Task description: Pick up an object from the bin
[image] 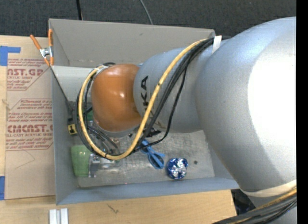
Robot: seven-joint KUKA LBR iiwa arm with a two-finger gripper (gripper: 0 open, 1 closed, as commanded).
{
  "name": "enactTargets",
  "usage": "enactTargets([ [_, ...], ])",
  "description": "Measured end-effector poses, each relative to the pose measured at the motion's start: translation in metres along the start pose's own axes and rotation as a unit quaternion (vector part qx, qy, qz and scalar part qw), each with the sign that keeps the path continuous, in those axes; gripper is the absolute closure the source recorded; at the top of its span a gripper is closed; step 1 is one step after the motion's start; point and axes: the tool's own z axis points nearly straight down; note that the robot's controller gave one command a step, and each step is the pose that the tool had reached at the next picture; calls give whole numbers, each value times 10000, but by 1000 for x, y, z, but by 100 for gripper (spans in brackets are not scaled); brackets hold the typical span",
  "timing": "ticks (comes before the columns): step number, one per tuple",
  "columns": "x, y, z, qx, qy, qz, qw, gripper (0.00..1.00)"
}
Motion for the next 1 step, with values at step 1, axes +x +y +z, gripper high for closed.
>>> enactTargets([
  [1, 5, -19, 42, -15, -233, -2360, 9715, 0],
])
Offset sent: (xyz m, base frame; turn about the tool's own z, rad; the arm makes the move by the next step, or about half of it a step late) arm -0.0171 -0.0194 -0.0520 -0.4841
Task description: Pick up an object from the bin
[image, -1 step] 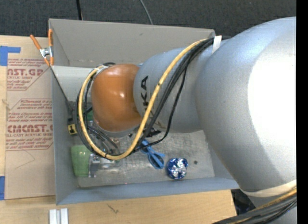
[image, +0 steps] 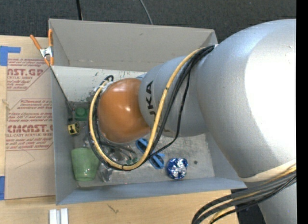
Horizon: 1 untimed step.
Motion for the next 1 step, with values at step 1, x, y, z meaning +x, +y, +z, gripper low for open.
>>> enactTargets([
  [1, 2, -4, 0, 35, 53, -1, 10000, 100],
])
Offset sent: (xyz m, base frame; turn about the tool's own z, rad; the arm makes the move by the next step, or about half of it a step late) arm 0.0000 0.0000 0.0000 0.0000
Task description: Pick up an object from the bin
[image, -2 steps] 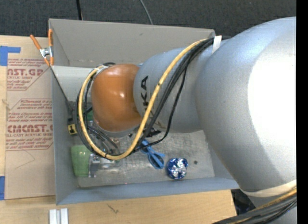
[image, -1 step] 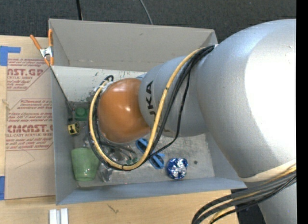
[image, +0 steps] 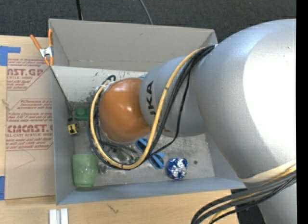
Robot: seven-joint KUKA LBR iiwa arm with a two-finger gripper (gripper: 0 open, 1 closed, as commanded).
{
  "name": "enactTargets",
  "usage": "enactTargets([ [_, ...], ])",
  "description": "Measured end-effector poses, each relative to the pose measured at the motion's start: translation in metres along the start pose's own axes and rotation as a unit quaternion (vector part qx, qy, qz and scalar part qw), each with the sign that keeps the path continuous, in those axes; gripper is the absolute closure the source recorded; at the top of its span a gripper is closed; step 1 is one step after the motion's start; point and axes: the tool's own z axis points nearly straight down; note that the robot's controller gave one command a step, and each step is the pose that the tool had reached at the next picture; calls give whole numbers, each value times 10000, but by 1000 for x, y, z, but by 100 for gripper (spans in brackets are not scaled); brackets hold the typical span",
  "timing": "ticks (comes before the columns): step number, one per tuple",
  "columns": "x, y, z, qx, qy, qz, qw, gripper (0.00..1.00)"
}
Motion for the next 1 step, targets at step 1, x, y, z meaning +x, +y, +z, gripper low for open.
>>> enactTargets([
  [1, -13, -25, -138, -56, 92, -81, 9999, 100],
])
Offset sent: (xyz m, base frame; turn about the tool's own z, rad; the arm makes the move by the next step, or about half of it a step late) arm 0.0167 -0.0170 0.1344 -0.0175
